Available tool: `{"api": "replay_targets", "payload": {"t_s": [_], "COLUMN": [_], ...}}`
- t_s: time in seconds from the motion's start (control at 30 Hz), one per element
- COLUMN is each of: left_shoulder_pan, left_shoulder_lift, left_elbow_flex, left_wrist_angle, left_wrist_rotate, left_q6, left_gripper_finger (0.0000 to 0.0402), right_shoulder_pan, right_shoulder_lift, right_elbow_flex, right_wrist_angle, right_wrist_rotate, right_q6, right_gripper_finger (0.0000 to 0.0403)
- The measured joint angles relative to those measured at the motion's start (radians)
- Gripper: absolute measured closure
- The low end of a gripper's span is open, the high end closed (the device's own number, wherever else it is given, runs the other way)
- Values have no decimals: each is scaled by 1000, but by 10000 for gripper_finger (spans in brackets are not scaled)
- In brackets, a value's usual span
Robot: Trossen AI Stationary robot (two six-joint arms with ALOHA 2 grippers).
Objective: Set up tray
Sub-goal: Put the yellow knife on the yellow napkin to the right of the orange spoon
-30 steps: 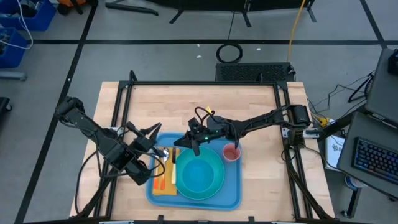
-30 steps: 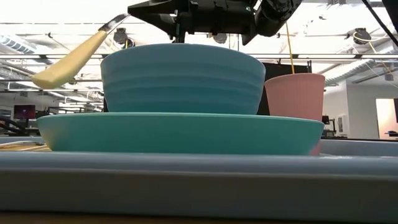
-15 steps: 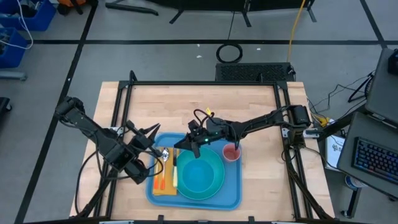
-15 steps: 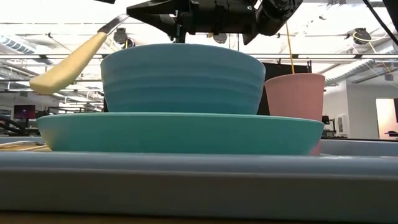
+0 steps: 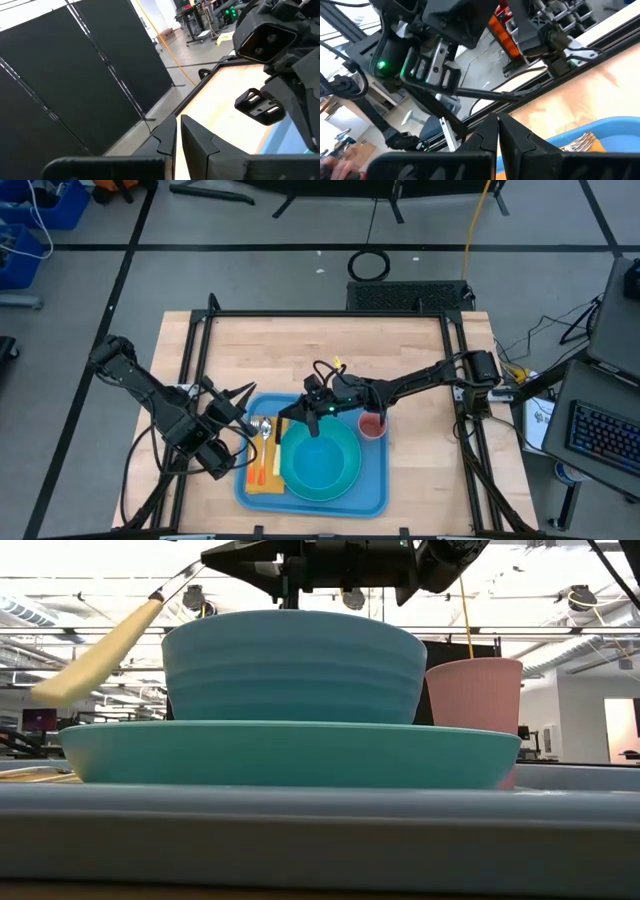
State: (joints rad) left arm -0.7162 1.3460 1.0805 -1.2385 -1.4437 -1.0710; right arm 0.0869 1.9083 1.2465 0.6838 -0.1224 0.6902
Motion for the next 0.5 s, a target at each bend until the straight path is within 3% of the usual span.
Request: {"api": "replay_targets", "payload": {"t_s": [0.23, 0.5], "left_shoulder_pan": [0, -5], "left_shoulder_lift": [0, 0], "left_elbow_flex": [0, 0], "left_wrist_angle": [1, 1], "left_wrist_rotate": [1, 14], "left_q6": [-12, -12], "left_gripper_finger": [371, 371], "right_shoulder_pan": [16, 21], "right_shoulder_lift": [14, 159], "right_elbow_flex": [41, 194], "right_wrist_angle": [-18, -77], "right_wrist_rotate": [-5, -57], "right_q6": [-6, -13], "right_gripper_finger": [403, 403]}}
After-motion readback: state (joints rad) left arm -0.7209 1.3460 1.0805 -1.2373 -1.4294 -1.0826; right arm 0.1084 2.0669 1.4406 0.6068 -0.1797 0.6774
